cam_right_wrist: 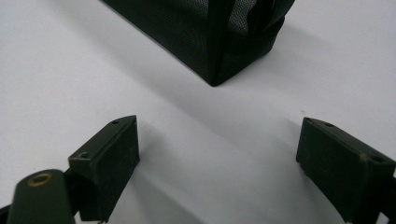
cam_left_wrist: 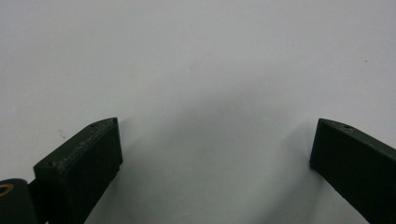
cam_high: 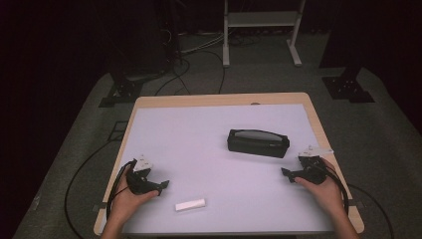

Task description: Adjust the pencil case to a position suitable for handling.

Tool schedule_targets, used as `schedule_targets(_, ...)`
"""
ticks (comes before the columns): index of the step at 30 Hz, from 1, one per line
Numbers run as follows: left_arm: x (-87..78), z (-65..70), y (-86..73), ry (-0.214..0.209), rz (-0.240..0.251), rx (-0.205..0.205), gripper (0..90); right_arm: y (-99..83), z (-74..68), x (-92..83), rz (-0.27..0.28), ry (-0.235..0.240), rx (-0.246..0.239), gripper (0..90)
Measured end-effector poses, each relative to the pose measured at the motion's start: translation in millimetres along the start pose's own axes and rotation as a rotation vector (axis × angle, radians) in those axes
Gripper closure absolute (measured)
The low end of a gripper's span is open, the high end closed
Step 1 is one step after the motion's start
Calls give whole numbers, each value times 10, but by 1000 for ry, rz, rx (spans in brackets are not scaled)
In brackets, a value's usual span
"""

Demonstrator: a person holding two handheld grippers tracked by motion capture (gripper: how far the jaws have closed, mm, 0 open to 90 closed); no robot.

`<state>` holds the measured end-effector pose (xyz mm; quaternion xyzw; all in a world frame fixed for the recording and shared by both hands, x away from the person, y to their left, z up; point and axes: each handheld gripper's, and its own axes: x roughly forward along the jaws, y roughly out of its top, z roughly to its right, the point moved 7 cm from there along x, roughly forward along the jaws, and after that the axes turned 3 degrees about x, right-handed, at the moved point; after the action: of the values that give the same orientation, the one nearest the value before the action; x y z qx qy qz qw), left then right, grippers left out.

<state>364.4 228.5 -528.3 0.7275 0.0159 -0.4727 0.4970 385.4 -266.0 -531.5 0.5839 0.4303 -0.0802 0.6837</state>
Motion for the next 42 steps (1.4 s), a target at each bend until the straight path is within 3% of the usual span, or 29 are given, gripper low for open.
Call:
schedule_targets(4, 2, -1, -1, -2, -1, -4, 14, 2, -2, -8, -2, 1, -4, 143)
schedule_targets(11, 2, -1, -2, -4, -1, -7, 14, 8, -30, -53, -3, 18, -24, 297)
schedule_targets(17, 2, -2, -3, -5, -3, -8, 14, 24, -44, -127, 3, 12, -33, 342)
schedule_targets(26, 2, -2, -3, -4, -1, -7, 14, 87, -94, -217, 11, 34, -60, 354)
schedule_targets(42, 3, 0, -3, -3, 0, -6, 15, 362, -185, -432, 72, 75, -120, 369)
